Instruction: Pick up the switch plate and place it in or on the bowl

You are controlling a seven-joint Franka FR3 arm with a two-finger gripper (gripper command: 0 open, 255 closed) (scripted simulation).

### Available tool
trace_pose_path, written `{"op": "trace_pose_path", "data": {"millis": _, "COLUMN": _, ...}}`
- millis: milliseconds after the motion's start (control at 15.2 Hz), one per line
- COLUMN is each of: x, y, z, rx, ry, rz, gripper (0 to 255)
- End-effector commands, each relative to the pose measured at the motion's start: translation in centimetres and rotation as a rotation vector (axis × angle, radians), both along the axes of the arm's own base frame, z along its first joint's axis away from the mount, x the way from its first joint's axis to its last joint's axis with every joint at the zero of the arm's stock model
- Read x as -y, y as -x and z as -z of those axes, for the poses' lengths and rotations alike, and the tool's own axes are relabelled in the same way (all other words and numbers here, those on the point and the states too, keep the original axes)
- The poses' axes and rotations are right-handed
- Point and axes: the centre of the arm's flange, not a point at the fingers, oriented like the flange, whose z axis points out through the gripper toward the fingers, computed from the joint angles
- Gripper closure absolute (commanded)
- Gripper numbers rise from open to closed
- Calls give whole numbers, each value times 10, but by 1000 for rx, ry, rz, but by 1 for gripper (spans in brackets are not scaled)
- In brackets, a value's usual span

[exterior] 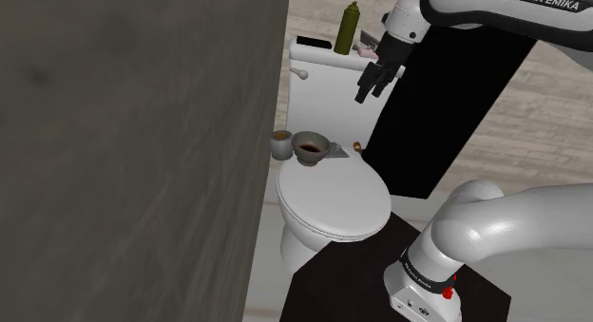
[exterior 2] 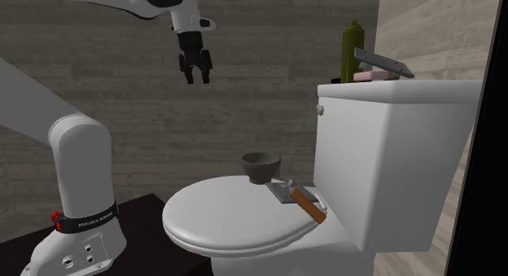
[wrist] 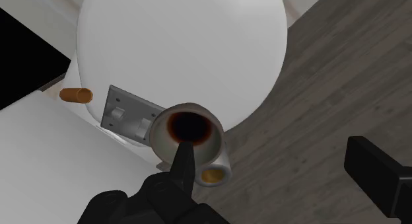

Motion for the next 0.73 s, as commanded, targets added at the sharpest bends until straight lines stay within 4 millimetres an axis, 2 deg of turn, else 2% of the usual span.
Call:
{"op": "trace_pose_path", "data": {"millis": 0, "x": 0, "y": 0, "z": 0, "rx": 0, "ry": 0, "rz": 0, "gripper": 0}}
{"op": "trace_pose_path", "data": {"millis": 660, "x": 76, "y": -63, "z": 89, "rx": -30, "ry": 3, "rz": 25, "gripper": 0}}
